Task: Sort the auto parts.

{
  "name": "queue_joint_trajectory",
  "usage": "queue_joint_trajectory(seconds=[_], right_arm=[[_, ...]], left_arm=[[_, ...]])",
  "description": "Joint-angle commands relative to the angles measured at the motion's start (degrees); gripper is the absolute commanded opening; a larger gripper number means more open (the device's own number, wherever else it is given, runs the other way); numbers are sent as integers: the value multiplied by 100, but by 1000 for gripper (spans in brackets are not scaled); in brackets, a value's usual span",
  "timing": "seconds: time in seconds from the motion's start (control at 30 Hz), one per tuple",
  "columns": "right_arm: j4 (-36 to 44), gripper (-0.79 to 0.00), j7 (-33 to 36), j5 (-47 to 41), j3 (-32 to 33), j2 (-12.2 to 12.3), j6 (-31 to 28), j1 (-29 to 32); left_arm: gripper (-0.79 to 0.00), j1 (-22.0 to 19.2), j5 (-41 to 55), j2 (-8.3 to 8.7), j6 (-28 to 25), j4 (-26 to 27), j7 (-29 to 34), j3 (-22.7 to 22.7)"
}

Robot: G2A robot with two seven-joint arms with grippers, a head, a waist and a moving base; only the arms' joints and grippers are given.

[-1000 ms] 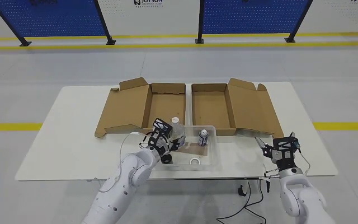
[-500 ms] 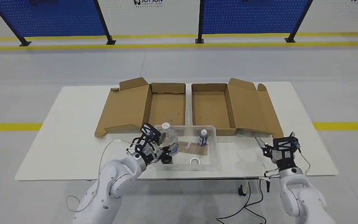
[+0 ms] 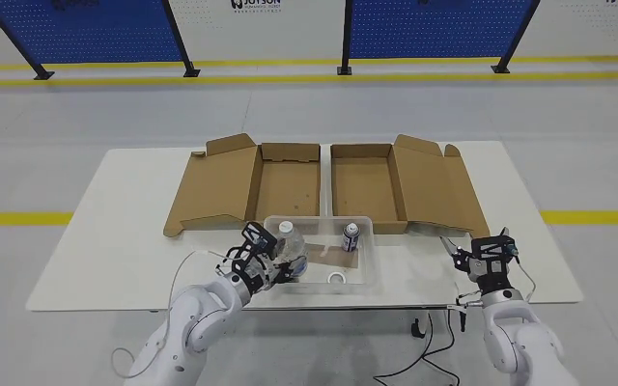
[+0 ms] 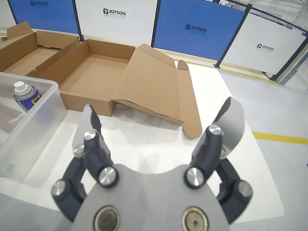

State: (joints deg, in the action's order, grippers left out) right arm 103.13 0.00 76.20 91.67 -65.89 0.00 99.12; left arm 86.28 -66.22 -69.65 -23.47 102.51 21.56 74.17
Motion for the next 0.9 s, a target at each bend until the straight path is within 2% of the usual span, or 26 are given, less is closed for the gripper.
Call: queue_joint_trajectory(seconds=[0.0, 0.23, 0.33, 0.6, 0.87], right_arm=[[0, 0, 0, 0, 0, 0, 0, 0], [0, 0, 0, 0, 0, 0, 0, 0], [0, 0, 0, 0, 0, 0, 0, 0], [0, 0, 0, 0, 0, 0, 0, 0], [0, 0, 0, 0, 0, 0, 0, 0]], left_arm=[[-785, -14, -13, 5, 5, -1, -17, 0], [-785, -91, 55, 25, 62, -38, -45, 78], [-785, -237, -58, 21, 132, -129, -269, 68], [-785, -1105, -307, -79, 709, -660, -541, -296], [-785, -1843, -632, -234, 1391, -1424, -758, -835]])
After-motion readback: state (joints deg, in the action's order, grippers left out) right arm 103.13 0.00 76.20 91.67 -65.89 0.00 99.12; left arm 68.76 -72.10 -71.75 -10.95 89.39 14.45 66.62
